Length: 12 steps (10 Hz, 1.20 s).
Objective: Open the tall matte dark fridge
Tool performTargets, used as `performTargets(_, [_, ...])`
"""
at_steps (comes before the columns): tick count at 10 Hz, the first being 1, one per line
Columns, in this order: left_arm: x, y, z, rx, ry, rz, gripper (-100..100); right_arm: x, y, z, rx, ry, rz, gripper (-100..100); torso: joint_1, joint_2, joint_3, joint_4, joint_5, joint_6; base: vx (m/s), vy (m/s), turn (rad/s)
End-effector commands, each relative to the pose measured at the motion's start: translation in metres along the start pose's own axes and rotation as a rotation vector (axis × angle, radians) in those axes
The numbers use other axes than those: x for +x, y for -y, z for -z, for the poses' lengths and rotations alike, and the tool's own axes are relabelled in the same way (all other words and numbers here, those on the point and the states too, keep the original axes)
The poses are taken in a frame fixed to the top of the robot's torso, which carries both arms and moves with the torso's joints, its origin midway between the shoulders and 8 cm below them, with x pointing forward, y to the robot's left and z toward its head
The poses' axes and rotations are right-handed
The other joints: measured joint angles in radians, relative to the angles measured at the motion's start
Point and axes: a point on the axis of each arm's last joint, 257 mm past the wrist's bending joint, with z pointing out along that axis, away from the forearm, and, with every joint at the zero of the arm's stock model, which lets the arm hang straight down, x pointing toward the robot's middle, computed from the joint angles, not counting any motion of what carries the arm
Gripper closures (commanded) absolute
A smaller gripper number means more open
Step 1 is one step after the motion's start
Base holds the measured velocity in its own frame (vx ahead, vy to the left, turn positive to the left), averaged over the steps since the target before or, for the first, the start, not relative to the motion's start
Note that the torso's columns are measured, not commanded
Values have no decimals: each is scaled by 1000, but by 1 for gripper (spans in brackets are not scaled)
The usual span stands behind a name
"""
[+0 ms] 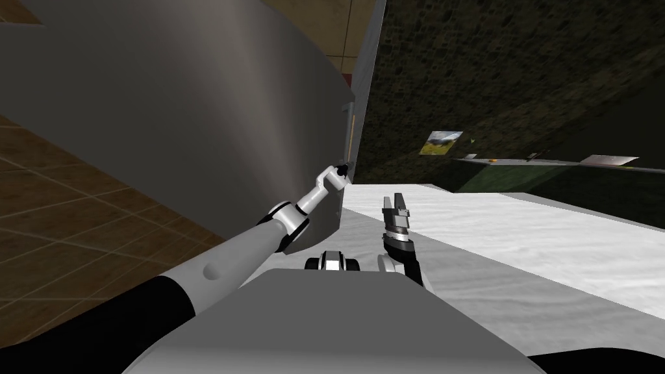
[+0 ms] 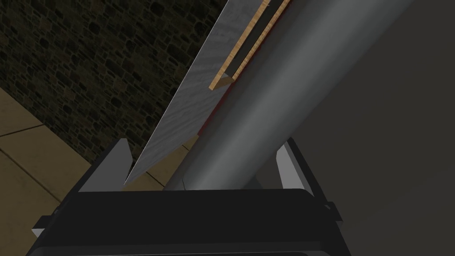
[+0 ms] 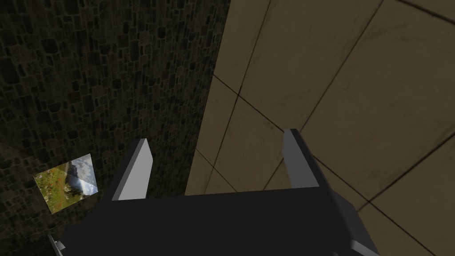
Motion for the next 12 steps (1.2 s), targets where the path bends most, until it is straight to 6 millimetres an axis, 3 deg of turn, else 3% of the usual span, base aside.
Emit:
performTargets(1, [-22,-18,-12,-29,19,0,-100,0,0,0,0,0,0,0,-1,0,0,0,0,1,-71,19,-100])
performTargets(2, [-18,-28,-14,-50,11,-1,-100,0,0,0,0,0,0,0,-1,-2,-1,0,0,0,-23,2,15])
performTargets(3, [-45,-20,-17,-24,48,11,-100,0,0,0,0,0,0,0,0,-5,-3,-2,0,-1,-63,10,-181])
performTargets(5, [-40,-38,-23,-64,35,5,-100,0,0,0,0,0,0,0,2,-2,-1,-1,1,-1,-50,7,-57])
performTargets(6, [-70,-28,-25,-39,75,16,-100,0,0,0,0,0,0,0,2,-3,-2,-1,1,-1,-61,15,-150])
performTargets(8, [-60,-58,-31,-100,54,15,-100,0,0,0,0,0,0,0,0,1,0,2,0,0,-45,11,-75])
performTargets(9, [-92,-48,-32,-75,95,28,-100,0,0,0,0,0,0,0,0,-1,0,0,0,-2,-74,6,-174])
performTargets(11, [-84,-73,-36,-124,79,29,-100,0,0,0,0,0,0,0,-1,3,2,4,-1,1,-46,9,-52])
performTargets(12, [-114,-65,-36,-99,118,47,-100,0,0,0,0,0,0,0,0,1,1,2,0,-1,-52,10,-167])
